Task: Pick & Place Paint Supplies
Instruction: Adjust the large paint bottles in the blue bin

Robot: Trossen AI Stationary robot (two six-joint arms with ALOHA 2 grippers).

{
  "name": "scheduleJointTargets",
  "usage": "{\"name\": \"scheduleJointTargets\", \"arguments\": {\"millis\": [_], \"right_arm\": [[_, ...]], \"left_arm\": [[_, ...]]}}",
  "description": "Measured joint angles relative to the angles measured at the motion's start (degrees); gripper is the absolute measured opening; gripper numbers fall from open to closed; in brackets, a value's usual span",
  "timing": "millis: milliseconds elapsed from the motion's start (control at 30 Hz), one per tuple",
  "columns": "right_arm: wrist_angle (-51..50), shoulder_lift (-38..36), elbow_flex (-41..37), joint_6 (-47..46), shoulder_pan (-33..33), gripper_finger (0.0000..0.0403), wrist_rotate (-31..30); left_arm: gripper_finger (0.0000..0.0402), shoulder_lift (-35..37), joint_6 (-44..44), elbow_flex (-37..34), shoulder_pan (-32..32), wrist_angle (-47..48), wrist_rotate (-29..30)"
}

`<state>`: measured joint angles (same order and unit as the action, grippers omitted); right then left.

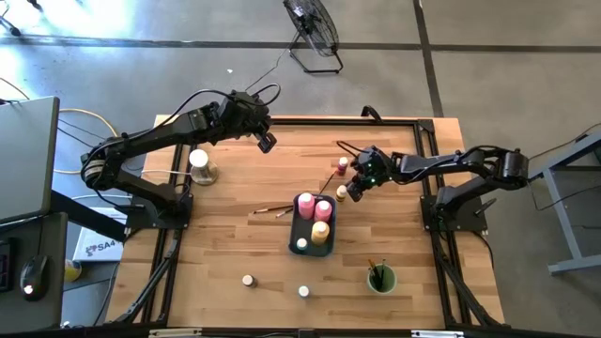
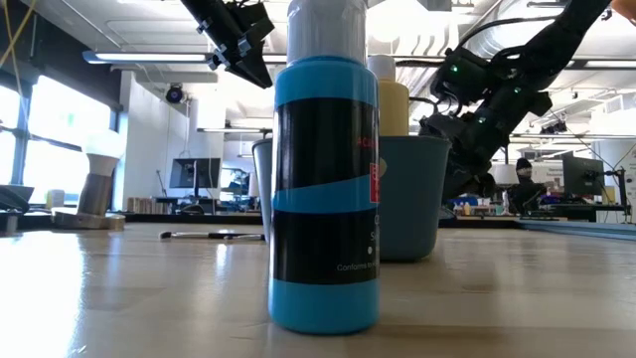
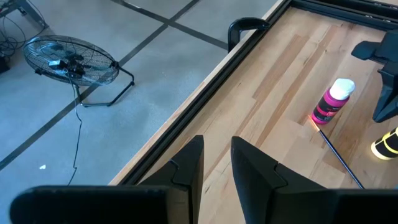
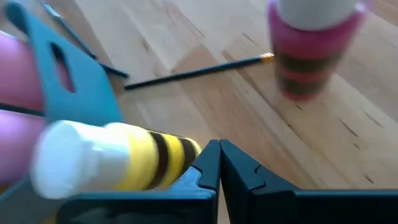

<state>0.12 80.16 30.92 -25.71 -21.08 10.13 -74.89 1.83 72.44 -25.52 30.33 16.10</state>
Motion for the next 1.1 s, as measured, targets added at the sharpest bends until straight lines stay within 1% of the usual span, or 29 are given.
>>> {"name": "scheduleJointTargets", "arguments": {"millis": [100, 300, 433, 567, 700, 833, 933, 1100], "right_arm": [[-2.1, 0.0, 0.0, -1.3, -0.2, 0.0002, -1.3], [-7.2, 0.0, 0.0, -1.6, -0.3, 0.0002, 1.9], [-9.3, 0.0, 0.0, -1.7, -0.3, 0.0002, 2.2], [-10.4, 0.0, 0.0, -1.6, -0.3, 0.0002, 2.2], [-10.8, -0.6, 0.0, -1.3, -0.3, 0.0002, 4.0], [-15.2, -3.1, 0.0, -1.1, -0.3, 0.0002, 6.2], [-19.4, -6.3, 0.0, -1.0, -0.3, 0.0002, 8.6], [-20.6, -12.7, 0.0, -1.7, -0.3, 0.0002, 14.7]], "left_arm": [[0.0077, 0.0, 0.0, 0.0, 0.0, 0.0, 0.0], [0.0077, 0.0, 0.0, 0.0, 0.0, 0.3, 0.0], [0.0077, 0.0, 0.0, 0.0, 0.0, 0.3, 0.0], [0.0077, 0.0, 0.0, 0.0, 0.0, 0.3, 0.0], [0.0077, 0.0, 0.0, 0.0, 0.0, 0.3, 0.0], [0.0077, 0.0, 0.0, 0.0, 0.0, 0.3, 0.0], [0.0077, 0.0, 0.0, 0.0, 0.0, 0.3, 0.0], [0.0077, 0.0, 0.0, 0.0, 0.0, 0.3, 0.0]]}}
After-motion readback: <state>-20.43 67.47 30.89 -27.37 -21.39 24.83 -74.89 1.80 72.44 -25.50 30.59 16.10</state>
